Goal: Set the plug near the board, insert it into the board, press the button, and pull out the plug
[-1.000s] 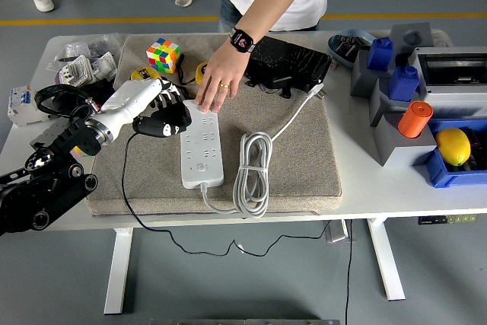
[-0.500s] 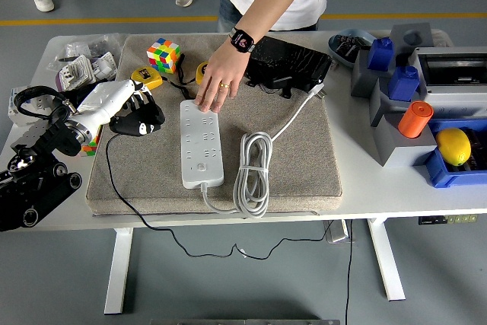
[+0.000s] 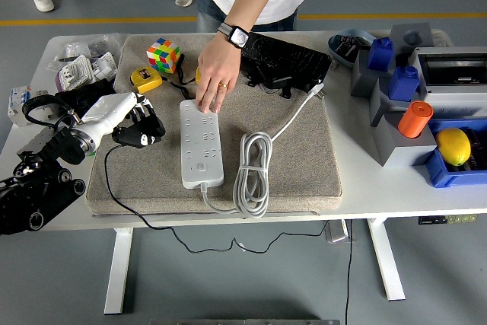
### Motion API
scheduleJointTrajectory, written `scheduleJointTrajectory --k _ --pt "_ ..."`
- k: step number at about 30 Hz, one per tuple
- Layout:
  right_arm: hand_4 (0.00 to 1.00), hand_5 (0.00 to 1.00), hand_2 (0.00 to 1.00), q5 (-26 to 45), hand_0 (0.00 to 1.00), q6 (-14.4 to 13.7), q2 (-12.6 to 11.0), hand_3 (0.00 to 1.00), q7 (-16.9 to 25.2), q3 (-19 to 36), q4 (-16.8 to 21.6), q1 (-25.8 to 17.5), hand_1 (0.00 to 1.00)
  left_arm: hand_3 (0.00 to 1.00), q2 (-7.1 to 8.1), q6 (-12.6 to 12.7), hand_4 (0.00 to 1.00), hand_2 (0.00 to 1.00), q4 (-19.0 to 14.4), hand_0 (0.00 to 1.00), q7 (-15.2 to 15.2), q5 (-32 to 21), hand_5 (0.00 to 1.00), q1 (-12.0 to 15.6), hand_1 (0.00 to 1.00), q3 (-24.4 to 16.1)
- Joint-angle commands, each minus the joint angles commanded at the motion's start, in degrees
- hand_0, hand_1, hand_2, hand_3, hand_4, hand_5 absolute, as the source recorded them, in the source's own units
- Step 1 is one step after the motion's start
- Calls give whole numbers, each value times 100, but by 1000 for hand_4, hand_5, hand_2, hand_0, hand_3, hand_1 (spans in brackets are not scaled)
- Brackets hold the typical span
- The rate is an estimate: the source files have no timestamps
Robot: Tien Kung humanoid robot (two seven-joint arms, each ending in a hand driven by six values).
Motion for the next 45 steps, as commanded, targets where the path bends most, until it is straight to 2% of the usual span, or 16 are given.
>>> scheduleJointTrajectory --k 5,6,11,12,17,18,23,24,26,29,30,35,36,41,42,45 --pt "998 601 725 -54 710 0 -2 620 -3 47 49 9 714 566 -16 -85 886 518 18 495 44 -42 98 7 492 3" --pt "998 602 725 -63 710 0 2 620 -4 56 54 11 714 580 -17 -115 938 554 20 541 63 -39 155 7 534 0" --pt "998 602 725 -82 710 -2 6 620 -5 87 55 19 714 580 -2 -238 938 554 43 541 104 -127 155 -18 534 23" --pt "998 602 725 -89 710 -1 6 618 -5 94 57 19 714 588 1 -247 986 571 48 555 97 -142 204 -19 552 26" --pt "998 602 725 -87 710 1 13 618 -5 95 55 1 714 588 10 -315 986 571 24 555 74 -232 204 21 552 -38" --pt "998 602 725 -87 710 0 15 619 -4 97 54 -4 714 678 14 -318 998 654 13 631 63 -253 305 27 641 -52" --pt "998 602 725 -82 710 2 10 619 -3 79 50 -14 714 678 41 -360 998 654 -33 631 27 -295 305 50 641 -152" --pt "998 602 725 -86 710 2 7 619 -3 78 52 -10 714 754 49 -361 998 769 -44 695 18 -303 466 57 723 -183" --pt "998 602 725 -84 710 4 7 619 -4 79 52 -5 714 754 56 -344 998 769 -66 695 -7 -307 466 67 723 -231" --pt "998 602 725 -84 710 3 8 619 -3 83 52 -8 714 754 83 -339 998 769 -127 695 -59 -296 466 98 723 -363" --pt "998 603 725 -84 710 3 7 619 -3 82 51 -8 714 781 90 -336 998 805 -141 723 -68 -285 495 105 760 -393" --pt "998 603 725 -74 710 6 -5 619 -4 58 44 -13 714 781 163 -327 998 805 -340 723 -176 -265 495 218 760 -740" --pt "998 603 725 -73 710 7 -6 618 -4 52 43 -12 714 788 177 -315 998 809 -387 730 -207 -274 651 247 773 -820" --pt "998 603 725 -71 710 12 -9 618 -6 24 36 -18 714 788 246 -284 998 809 -643 730 -412 -505 651 445 773 -1275" --pt "998 603 724 -64 710 12 -12 619 -6 14 29 -21 714 797 263 -254 998 814 -678 741 -469 -592 763 496 799 -1368" --pt "998 603 724 -44 710 12 -14 619 -5 10 10 -15 714 797 289 -175 998 814 -686 741 -675 -888 763 603 799 -1583"
